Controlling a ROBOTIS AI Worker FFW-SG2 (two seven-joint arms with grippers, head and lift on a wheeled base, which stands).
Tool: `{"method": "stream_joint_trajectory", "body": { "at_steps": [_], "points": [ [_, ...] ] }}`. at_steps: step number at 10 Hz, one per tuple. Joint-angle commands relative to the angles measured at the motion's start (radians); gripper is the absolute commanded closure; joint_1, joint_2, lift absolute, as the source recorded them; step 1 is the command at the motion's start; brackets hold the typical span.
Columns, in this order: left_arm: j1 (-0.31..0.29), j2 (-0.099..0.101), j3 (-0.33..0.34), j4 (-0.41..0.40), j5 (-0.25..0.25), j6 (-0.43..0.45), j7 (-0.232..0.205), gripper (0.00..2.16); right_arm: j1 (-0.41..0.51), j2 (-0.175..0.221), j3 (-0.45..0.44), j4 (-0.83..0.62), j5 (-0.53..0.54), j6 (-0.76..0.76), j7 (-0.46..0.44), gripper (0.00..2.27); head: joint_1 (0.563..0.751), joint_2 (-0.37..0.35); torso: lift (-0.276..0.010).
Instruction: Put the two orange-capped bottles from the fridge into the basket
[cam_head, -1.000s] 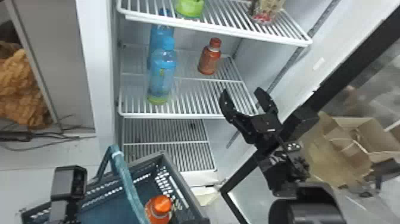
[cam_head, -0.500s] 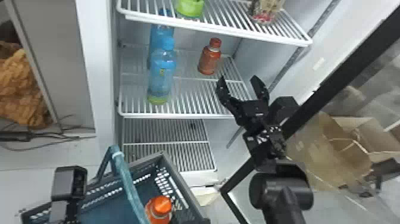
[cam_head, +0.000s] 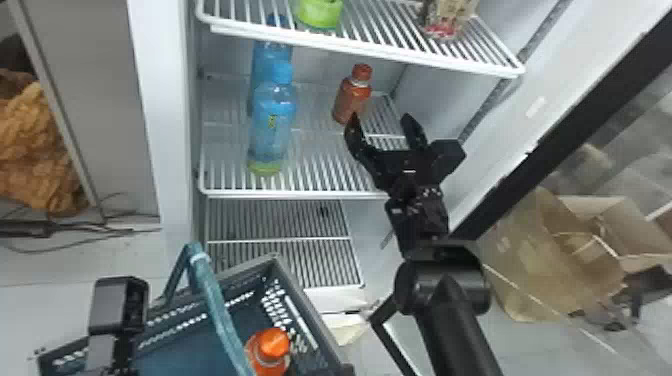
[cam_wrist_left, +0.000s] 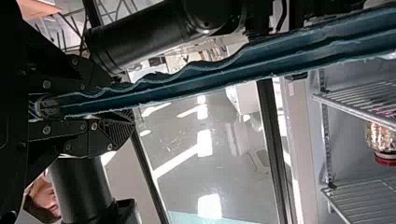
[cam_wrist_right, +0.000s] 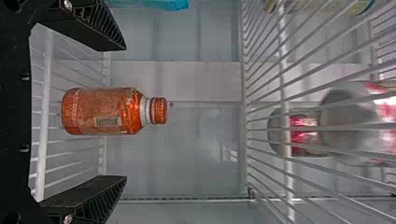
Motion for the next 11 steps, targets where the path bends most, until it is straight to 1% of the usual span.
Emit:
{"method": "stream_joint_trajectory", "body": {
  "at_steps": [1, 3, 7, 9, 11],
  "points": [
    [-0.001, 0.001, -0.002, 0.0, 0.002, 0.0, 0.0, 1.17, -0.064, -0.007, 0.027, 0.091, -0.003, -0.01, -0.02, 0.07, 0.695, -0.35, -0.235],
    [-0.004, 0.001, -0.002, 0.0, 0.002, 0.0, 0.0, 1.17, -0.143, -0.02, 0.067, 0.182, -0.007, -0.013, -0.031, 0.1, 0.695, -0.35, -0.235],
    [-0.006, 0.001, -0.008, 0.002, 0.002, 0.0, 0.0, 1.17, -0.258, -0.029, 0.127, 0.327, -0.019, -0.013, -0.092, 0.08, 0.695, -0.35, -0.235],
    [-0.009, 0.001, -0.008, 0.005, 0.002, 0.0, 0.0, 1.17, -0.324, -0.038, 0.175, 0.386, -0.023, -0.003, -0.104, 0.08, 0.695, -0.35, -0.235],
    [-0.014, 0.0, -0.012, 0.007, 0.002, 0.0, 0.0, 1.17, -0.359, -0.038, 0.185, 0.422, -0.025, 0.0, -0.131, 0.08, 0.695, -0.35, -0.235]
  ]
}}
